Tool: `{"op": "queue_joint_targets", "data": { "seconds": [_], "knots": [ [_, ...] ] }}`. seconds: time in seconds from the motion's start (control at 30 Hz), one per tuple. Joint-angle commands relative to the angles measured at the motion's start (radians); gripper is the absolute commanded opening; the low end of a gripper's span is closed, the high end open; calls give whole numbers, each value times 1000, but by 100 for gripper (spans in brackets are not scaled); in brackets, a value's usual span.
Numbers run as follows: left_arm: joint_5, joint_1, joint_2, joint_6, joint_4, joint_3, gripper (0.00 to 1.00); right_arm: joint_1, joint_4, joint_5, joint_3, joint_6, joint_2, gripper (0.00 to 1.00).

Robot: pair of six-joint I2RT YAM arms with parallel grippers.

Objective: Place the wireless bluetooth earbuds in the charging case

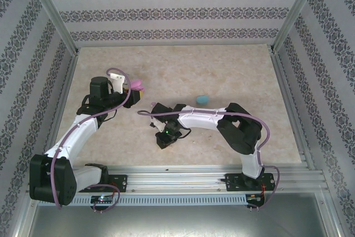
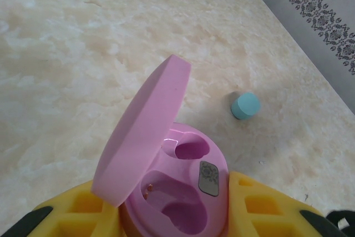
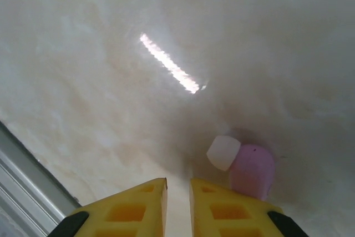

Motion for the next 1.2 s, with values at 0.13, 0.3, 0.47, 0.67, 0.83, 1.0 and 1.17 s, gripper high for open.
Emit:
{"op": "queue_joint_targets", "data": {
  "seconds": [0.13,0.3,0.47,0.67,0.83,1.0,1.17],
  "knots": [
    [12,10,0,5,-17,0,22,-77,-87,93,54,-31,28,19],
    [11,11,-5,7,-21,1,22,-91,-116,123,113,-68,40,22],
    [3,10,-11,16,-38,3,22,-104,-134,128,125,-62,5,23],
    [-6,10,-14,20,-45,5,23,-89,-137,143,111,29,-61,34],
    [-40,10,-14,34,-66,7,23,-59,-125,174,103,314,-74,39],
    [-52,10,-2,46,-64,15,23,-19,6,167,65,493,-56,43],
    [-35,10,27,54,-58,35,23,-8,-4,216,90,540,-4,43]
  ]
}}
